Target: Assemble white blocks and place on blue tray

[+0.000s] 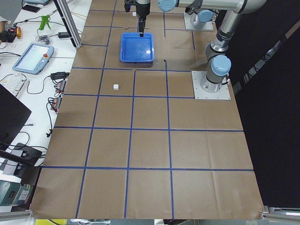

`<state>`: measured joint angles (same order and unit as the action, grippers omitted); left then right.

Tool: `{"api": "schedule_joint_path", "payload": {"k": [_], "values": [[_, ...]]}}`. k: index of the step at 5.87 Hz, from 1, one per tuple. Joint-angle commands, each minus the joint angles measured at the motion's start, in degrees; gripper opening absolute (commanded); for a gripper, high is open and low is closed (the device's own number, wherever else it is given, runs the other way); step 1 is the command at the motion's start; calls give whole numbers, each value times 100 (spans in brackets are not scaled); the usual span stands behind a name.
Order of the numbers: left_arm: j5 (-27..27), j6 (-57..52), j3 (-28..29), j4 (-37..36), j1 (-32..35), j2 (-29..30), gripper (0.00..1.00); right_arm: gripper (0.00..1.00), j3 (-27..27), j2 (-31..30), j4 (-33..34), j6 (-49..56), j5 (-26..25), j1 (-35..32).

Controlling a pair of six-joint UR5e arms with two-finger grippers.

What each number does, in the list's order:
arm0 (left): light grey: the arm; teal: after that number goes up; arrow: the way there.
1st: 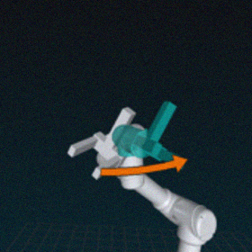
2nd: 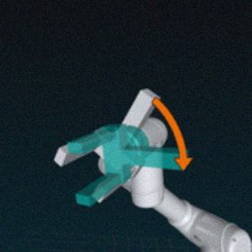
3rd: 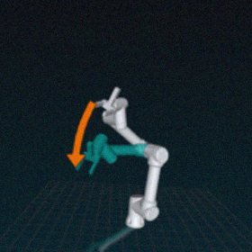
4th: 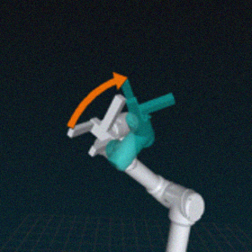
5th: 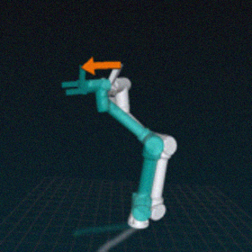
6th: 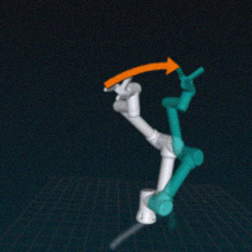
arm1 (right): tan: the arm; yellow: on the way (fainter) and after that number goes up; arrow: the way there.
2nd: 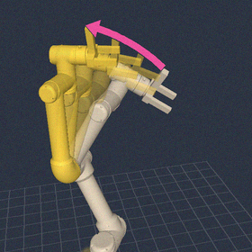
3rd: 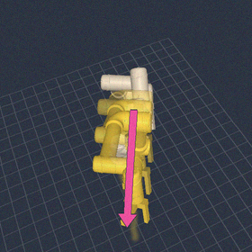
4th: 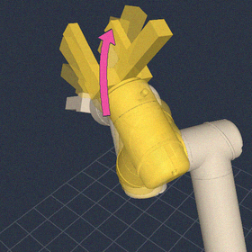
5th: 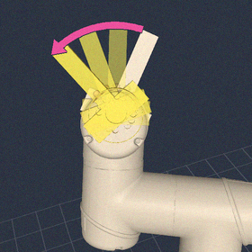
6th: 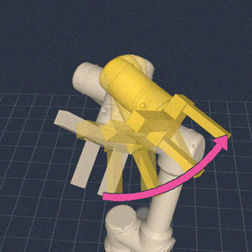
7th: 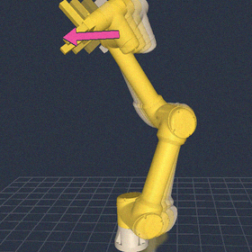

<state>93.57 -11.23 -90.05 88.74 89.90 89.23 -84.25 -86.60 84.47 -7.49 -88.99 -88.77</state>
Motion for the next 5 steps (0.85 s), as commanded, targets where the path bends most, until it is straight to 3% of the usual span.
{"api": "schedule_joint_path", "payload": {"k": [1,3,5], "values": [[3,-1350,-4,-68,-530,85,100,100,-30,12,17,20,13,9],[-32,-1356,5,-259,-1088,601,100,100,-13,12,-19,516,14,0],[-23,-1216,13,-1004,-1115,1329,100,100,-48,64,-1,2716,5,70]]}}
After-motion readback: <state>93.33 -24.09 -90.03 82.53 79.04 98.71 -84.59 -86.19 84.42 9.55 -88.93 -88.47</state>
